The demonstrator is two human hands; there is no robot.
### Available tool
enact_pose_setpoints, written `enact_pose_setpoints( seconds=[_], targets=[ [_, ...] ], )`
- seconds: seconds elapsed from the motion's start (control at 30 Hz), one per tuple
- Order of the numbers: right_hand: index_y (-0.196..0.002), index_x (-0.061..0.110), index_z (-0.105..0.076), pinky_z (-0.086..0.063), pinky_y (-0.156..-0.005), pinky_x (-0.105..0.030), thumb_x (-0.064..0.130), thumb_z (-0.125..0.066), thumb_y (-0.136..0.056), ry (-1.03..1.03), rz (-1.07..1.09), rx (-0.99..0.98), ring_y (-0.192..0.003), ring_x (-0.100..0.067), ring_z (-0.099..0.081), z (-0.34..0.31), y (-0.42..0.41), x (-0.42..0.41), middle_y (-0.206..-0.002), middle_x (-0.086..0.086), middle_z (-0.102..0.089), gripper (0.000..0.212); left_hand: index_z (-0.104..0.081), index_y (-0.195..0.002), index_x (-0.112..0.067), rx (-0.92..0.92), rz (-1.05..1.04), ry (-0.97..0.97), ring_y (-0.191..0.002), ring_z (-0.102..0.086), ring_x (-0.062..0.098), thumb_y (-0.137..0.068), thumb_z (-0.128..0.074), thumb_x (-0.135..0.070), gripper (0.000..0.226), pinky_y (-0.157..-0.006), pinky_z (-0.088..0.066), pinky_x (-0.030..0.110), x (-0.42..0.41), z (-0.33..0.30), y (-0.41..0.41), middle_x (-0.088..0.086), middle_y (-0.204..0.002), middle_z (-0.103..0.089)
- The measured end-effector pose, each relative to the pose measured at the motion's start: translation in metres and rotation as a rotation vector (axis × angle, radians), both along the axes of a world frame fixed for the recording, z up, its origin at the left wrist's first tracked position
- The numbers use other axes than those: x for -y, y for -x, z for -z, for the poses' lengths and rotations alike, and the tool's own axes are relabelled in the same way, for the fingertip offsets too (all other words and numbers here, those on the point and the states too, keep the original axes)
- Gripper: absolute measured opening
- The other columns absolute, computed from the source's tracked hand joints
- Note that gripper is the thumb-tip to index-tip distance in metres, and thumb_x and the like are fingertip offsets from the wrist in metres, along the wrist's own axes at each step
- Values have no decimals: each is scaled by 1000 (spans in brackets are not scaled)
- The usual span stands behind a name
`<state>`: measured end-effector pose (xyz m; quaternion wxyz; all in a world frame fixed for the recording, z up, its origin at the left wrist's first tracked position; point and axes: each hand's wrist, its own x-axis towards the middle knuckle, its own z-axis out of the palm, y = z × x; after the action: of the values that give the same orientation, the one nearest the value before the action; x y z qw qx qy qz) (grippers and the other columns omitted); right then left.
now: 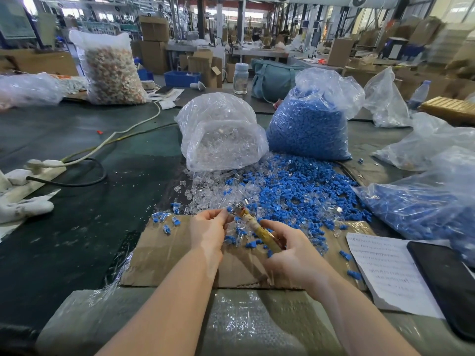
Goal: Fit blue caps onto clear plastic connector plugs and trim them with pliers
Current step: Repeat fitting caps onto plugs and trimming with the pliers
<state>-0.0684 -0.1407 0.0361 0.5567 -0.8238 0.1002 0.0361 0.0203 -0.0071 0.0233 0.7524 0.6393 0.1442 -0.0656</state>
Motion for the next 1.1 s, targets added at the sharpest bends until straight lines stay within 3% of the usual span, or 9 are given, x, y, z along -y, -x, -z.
enact_pose_setpoints(
  seconds=[0.13,0.2,0.3,0.43,0.57,0.7,0.77,0.87,1.1],
  targets=[
    [-135,22,-46,-40,-48,-18,-10,-65,-72,-19,52,13,-55,-4,-53,4,-5,5,-97,-2,-57,74,-62,-87,-10,21,-9,-33,-50,-47,6,-90,-56,-5,8,-44,-39,15,-6,1,1,2,-71,-63],
    [-138,24,-42,-47,-72,-25,3,-71,-75,192,108,62,-88,-11,-56,9,-10,6,-116,-3,-53,73,-61,-86,-12,45,-15,-64,-47,-47,3,-90,-56,-6,9,-39,-37,12,-8,1,2,2,-73,-63],
    [-140,31,-37,-33,-103,-44,27,-72,-79,625,235,49,-121,-23,-37,15,-16,10,-127,-4,-46,71,-61,-87,-18,106,-13,-177,-50,-47,5,-91,-56,-9,11,-37,-36,11,-10,4,4,2,-80,-64],
    [-143,30,-32,-28,-103,-42,38,-68,-83,799,336,-18,-122,-23,-36,26,-20,22,-130,-5,-44,70,-62,-93,-21,186,-12,-333,-45,-42,7,-91,-56,-13,11,-40,-33,17,-16,12,2,-1,-82,-64],
    [-143,29,-31,-30,-102,-41,52,-59,-85,900,348,-18,-122,-25,-36,37,-22,32,-130,-7,-44,69,-61,-91,-20,256,-48,-522,-66,-55,6,-90,-59,-15,5,-55,-40,19,-23,16,-2,-5,-83,-62],
    [-144,30,-28,-32,-101,-39,60,-49,-86,995,321,0,-122,-25,-38,44,-20,36,-132,-6,-43,68,-63,-88,-23,279,-95,-775,-72,-58,14,-91,-58,-23,6,-66,-49,30,-34,17,-6,-6,-76,-61],
    [-145,30,-26,-30,-103,-40,61,-45,-87,1013,312,-9,-124,-26,-37,44,-20,37,-135,-7,-42,69,-63,-87,-29,279,-124,-929,-75,-57,16,-91,-57,-28,7,-77,-45,32,-40,18,-7,-8,-75,-62],
    [-145,30,-26,-25,-108,-43,61,-41,-89,1030,308,-16,-129,-27,-33,44,-19,34,-141,-7,-38,65,-64,-89,-31,275,-135,-1073,-70,-53,14,-91,-56,-33,9,-79,-38,32,-46,19,-8,-9,-70,-60],
    [-143,33,-31,-12,-113,-43,54,-34,-95,1064,284,83,-134,-21,-25,43,-16,18,-146,1,-32,53,-67,-106,-33,256,-52,-1235,-92,-47,17,-92,-53,-36,20,-87,-38,36,-48,26,-10,-6,-104,-63]
  ],
)
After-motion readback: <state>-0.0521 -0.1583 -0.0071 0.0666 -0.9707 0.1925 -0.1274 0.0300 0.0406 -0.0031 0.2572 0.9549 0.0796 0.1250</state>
